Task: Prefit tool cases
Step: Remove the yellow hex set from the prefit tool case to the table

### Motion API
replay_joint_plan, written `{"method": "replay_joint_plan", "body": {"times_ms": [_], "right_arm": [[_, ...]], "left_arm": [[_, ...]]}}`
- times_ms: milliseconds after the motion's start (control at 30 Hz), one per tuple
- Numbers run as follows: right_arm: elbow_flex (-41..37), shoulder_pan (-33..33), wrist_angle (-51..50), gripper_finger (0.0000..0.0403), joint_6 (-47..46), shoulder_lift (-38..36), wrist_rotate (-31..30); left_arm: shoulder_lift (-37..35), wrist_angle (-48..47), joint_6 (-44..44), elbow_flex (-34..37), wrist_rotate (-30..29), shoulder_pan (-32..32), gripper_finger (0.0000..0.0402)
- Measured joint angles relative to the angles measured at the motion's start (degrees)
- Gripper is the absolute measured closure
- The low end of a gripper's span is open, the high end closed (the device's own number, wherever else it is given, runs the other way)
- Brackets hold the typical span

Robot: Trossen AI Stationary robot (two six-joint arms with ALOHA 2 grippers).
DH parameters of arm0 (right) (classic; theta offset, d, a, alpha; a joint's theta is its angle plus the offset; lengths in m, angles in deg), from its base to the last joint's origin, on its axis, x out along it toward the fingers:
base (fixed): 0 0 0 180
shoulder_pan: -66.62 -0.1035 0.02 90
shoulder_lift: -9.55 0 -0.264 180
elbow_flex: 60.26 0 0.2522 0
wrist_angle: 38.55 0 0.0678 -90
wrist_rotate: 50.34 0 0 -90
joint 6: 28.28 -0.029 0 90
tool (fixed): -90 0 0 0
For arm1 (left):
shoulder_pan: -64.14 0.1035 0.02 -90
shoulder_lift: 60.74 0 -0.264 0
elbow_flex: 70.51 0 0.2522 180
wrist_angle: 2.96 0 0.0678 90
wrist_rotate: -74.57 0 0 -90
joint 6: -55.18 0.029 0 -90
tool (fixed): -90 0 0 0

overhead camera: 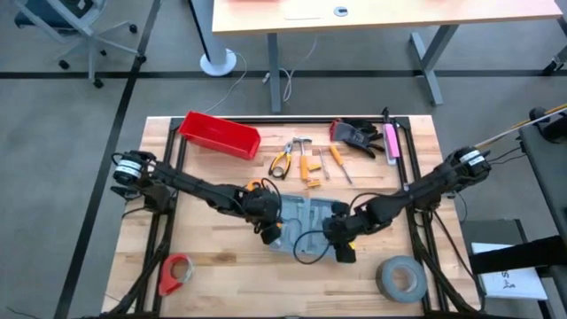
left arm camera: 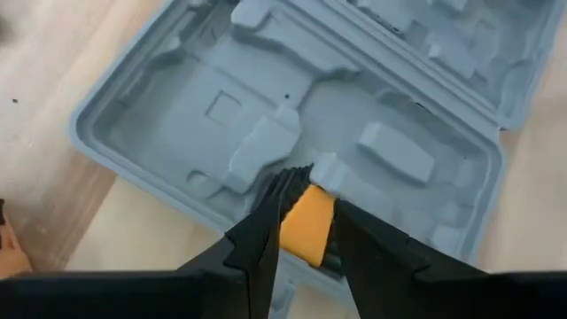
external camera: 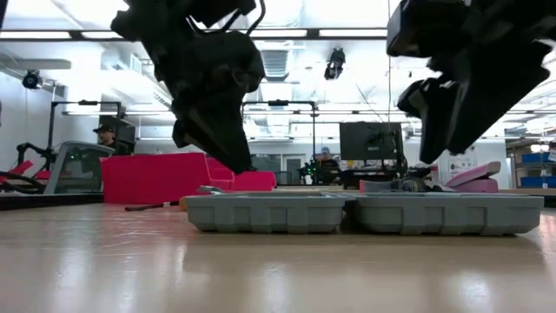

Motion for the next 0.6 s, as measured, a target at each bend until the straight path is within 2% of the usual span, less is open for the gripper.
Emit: {"method": "replay_joint_plan", "body": {"times_ms": [267, 433, 600], "right_arm": [[0.15, -3.07, 5.02, 0.0219, -0.52, 4.21, -0.87], [0.13, -2.64, 3.61, 0.0219, -0.72, 6.42, -6.93], [0.09, -2.17, 4.12, 0.0219, 0.02, 6.49, -8.35]], "left_arm": [[0.00, 0.00, 1.79, 0.44, 0.81, 1.08, 0.0287], [0.02, 0.02, 3.24, 0.30, 1.04, 1.05, 0.0287], [0.02, 0.04, 3.68, 0.11, 1.20, 1.05, 0.0286]]}}
